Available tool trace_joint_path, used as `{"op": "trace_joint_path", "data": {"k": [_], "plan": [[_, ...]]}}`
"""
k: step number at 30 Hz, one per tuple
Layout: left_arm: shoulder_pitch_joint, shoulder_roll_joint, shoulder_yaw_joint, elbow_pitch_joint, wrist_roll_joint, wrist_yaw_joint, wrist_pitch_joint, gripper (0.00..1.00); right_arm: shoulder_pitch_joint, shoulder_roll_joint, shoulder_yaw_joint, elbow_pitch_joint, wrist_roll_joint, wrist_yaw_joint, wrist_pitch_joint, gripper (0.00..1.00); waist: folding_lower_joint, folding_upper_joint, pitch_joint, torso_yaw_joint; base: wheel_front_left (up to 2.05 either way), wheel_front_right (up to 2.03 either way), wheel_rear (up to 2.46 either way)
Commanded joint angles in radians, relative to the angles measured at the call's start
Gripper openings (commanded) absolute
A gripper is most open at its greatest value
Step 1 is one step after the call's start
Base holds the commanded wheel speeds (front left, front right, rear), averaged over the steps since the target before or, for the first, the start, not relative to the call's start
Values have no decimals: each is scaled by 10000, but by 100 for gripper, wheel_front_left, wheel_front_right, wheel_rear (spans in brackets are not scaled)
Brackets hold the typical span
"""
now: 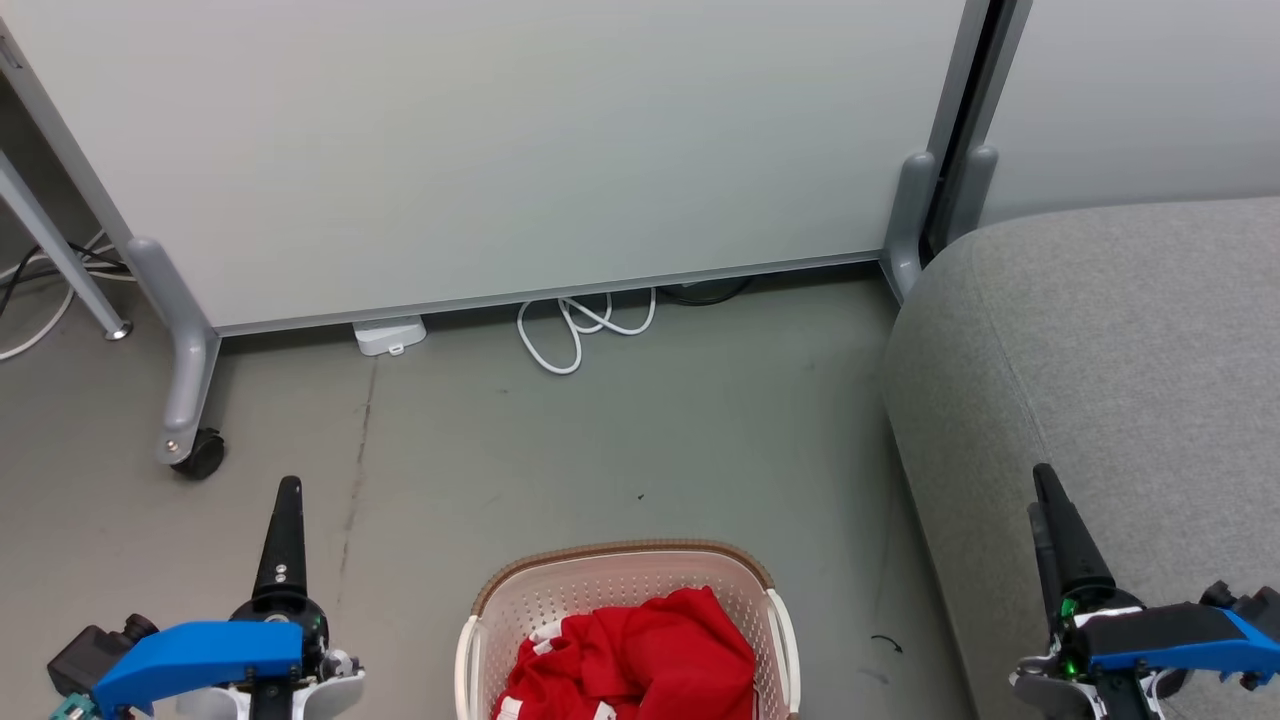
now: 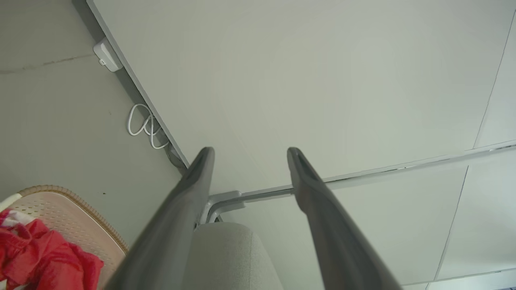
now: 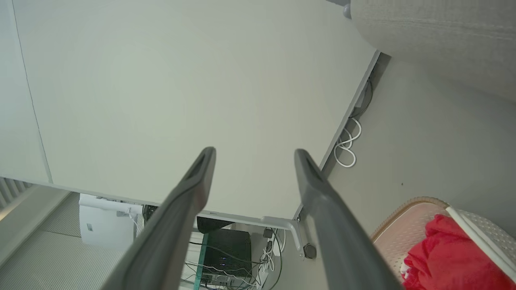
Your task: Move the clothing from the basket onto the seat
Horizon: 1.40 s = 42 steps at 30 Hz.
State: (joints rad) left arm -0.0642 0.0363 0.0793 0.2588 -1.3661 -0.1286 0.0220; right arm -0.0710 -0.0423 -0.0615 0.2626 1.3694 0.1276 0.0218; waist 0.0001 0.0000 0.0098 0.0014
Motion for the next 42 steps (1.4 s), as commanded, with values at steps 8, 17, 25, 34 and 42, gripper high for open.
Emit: {"op": "trace_joint_path", "data": {"k": [8, 17, 25, 34, 42], "plan": [[-402, 94, -383, -438, 2147, 188, -411, 100, -356, -59, 235, -359, -1884, 20, -407, 100, -1, 0, 33, 13, 0, 0, 0], [-455, 104, -860, -500, 4315, 451, -746, 100, -405, -66, 493, -455, -3576, 23, -741, 100, -1, 0, 58, 25, 0, 0, 0], [-547, 113, -1163, -413, 5673, 626, -1020, 100, -439, -72, 667, -419, -4812, 26, -1018, 100, -1, 0, 83, 48, 0, 0, 0], [-639, 153, -1446, -288, 6995, 797, -1308, 100, -500, -78, 826, -354, -5957, 29, -1306, 100, -1, 0, 118, 61, 0, 0, 0], [-717, 176, -1685, -267, 7967, 917, -1531, 100, -533, -83, 965, -357, -6884, 31, -1528, 100, -1, 0, 140, 80, 0, 0, 0]]}}
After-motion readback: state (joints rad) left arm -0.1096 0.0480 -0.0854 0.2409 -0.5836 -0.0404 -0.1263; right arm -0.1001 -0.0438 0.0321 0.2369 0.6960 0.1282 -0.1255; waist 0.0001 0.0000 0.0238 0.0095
